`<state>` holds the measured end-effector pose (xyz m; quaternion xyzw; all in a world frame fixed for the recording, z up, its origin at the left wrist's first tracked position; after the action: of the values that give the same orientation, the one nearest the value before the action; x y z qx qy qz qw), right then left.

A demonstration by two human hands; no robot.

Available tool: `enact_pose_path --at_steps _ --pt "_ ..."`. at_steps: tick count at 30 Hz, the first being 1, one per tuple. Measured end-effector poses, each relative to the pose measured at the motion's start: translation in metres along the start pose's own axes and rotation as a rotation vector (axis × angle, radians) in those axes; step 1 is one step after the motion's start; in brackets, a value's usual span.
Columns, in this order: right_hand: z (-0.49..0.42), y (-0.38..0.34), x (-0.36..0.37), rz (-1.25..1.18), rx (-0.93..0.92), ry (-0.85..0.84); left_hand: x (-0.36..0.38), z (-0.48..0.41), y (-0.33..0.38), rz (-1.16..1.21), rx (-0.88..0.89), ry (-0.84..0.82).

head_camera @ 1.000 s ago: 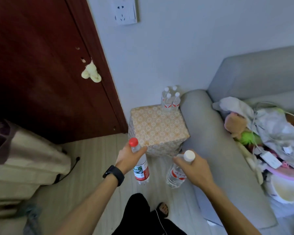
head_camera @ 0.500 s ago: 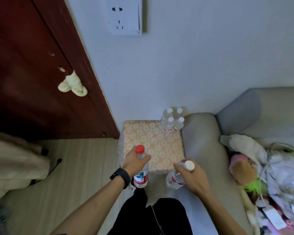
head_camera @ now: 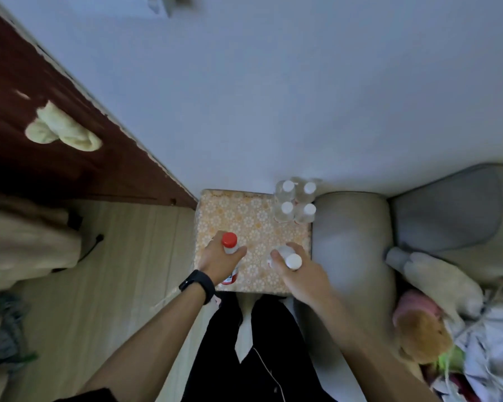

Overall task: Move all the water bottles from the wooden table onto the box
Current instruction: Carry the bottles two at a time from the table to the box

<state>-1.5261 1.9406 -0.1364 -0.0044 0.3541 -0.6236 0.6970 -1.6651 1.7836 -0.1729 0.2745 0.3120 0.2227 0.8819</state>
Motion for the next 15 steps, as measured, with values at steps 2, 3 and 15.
enact_pose_path --at_steps 2,3,15 --pt "-0.023 0.003 0.004 0.032 0.011 -0.026 0.006 -0.011 -0.008 0.025 -0.038 0.032" --pt "-0.035 0.005 0.008 0.038 0.023 -0.036 0.009 -0.017 -0.012 0.030 -0.055 0.052" --pt "-0.127 0.043 0.050 0.064 0.106 0.008 0.061 -0.074 -0.058 0.073 -0.033 -0.024"
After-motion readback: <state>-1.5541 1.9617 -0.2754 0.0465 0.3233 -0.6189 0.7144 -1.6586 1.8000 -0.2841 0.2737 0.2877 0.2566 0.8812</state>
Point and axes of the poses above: each hand's wrist, its own z-axis away from the middle knuckle, its own x-axis out of the palm, y = z × x, the point moved 1 cm from there along -z, towards the middle knuckle, and after that the axes turned 2 degrees about -z, right-handed, at the moved point
